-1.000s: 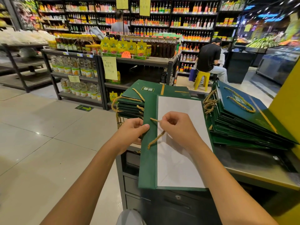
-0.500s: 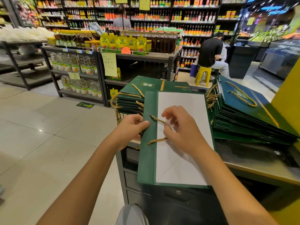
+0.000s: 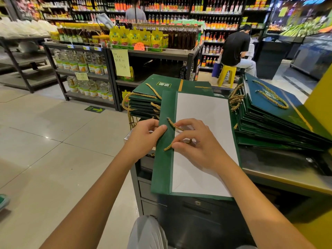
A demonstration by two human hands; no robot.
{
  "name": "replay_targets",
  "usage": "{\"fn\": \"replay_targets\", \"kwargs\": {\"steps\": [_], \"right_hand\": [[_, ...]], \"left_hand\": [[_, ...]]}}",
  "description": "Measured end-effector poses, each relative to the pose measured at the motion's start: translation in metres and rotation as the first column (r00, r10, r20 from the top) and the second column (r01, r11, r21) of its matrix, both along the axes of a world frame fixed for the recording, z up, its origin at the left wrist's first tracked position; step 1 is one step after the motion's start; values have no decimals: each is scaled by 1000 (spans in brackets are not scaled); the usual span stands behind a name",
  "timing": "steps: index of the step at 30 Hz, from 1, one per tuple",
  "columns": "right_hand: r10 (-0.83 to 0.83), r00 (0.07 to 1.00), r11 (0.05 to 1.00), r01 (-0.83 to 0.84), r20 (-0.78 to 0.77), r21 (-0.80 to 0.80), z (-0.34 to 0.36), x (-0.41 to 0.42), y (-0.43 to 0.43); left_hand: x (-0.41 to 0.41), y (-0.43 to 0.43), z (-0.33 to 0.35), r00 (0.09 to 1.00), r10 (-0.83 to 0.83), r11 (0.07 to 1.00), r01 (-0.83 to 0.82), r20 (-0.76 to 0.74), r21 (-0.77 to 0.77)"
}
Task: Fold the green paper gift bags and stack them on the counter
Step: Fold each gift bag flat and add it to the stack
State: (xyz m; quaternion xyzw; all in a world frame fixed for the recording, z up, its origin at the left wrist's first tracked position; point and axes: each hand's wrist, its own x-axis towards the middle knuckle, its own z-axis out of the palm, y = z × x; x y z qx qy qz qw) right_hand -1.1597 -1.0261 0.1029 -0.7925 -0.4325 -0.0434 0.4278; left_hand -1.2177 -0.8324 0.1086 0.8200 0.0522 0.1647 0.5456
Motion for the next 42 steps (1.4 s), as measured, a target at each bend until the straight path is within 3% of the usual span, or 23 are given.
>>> {"fn": "replay_targets", "kwargs": {"steps": [3,9,15,20,26,30,34,42], "right_hand": [[40,993,997,-32,-108,76,5,-2,-1],[98,919,854,119,-382,506,15,8,-12],[-35,929,870,209,-367,446,17,5,-7],[-260,965,935,260,-36,240,21,3,-22],[-492,858,871,487,149,72,13,2,-76],[-640,768,766,641,-31,47,11,-6,-95],[-627,771,777,630,-110,-10,12,-10,-96],[-419,830,768,540,-369,344,56,-19,-86]], "left_hand": [[0,-3,-1,999,22,999,-23,27,26],[1,0,0,999,33,999,-33,-6,28],[2,-2,-2,997,72,995,-72,2,76],[2,-3,-2,996,93,993,-92,-6,68],[3,-8,-4,987,162,985,-163,18,65],[0,-11,-4,979,200,980,-200,38,16],[-8,-15,-1,975,216,973,-210,60,-98],[-32,-22,52,945,247,940,-180,215,-291]]}}
